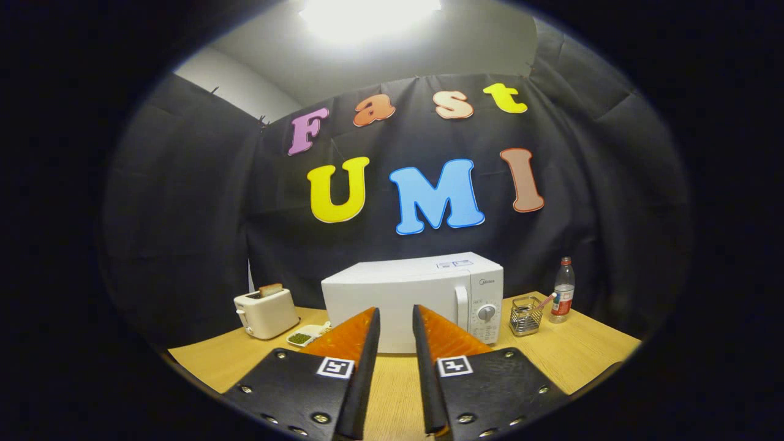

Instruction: Open the microwave, put the food inside, and close the microwave door.

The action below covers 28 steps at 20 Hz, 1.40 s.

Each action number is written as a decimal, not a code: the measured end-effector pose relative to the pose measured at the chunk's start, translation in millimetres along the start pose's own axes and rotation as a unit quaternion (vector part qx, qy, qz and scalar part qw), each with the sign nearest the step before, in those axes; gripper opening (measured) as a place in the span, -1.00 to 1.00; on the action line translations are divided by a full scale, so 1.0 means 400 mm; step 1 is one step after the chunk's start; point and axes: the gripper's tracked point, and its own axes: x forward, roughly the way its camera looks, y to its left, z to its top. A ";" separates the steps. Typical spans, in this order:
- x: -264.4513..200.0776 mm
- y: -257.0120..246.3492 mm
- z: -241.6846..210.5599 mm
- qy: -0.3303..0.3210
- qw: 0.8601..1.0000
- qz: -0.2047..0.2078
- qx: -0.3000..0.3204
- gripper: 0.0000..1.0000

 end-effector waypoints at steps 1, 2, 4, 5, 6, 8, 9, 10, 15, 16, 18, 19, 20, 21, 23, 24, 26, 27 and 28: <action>-0.024 -0.006 0.020 -0.007 1.000 -0.005 -0.004 -0.15; -0.044 -0.011 0.040 -0.013 1.000 -0.010 -0.010 -0.06; -0.079 -0.018 0.059 -0.015 0.999 -0.022 -0.026 -0.02; -0.095 -0.013 0.065 -0.012 0.999 -0.022 -0.035 -0.01; -0.112 -0.004 0.073 -0.011 0.999 -0.020 -0.045 -0.02; -0.147 0.005 0.099 -0.020 0.998 -0.022 -0.063 -0.02; -0.164 0.011 0.113 -0.027 0.997 -0.026 -0.070 -0.01; -0.180 0.016 0.124 -0.034 0.996 -0.027 -0.075 0.03; -0.246 0.038 0.139 -0.033 0.993 -0.043 -0.106 0.56; -0.256 0.047 0.146 -0.035 0.992 -0.042 -0.110 0.61; -0.265 0.056 0.155 -0.038 0.993 -0.036 -0.103 0.73; -0.264 0.055 0.152 -0.037 0.994 -0.033 -0.097 0.73; -0.265 0.054 0.150 -0.035 0.995 -0.032 -0.089 0.75; -0.261 0.049 0.152 -0.033 0.995 -0.032 -0.083 0.75; -0.253 0.040 0.152 -0.032 0.996 -0.034 -0.078 0.76; -0.247 0.035 0.147 -0.028 0.996 -0.036 -0.077 0.76; -0.239 0.026 0.137 -0.021 0.996 -0.042 -0.076 0.76; -0.240 0.025 0.136 -0.021 0.996 -0.044 -0.075 0.76; -0.237 0.026 0.137 -0.021 0.996 -0.045 -0.074 0.77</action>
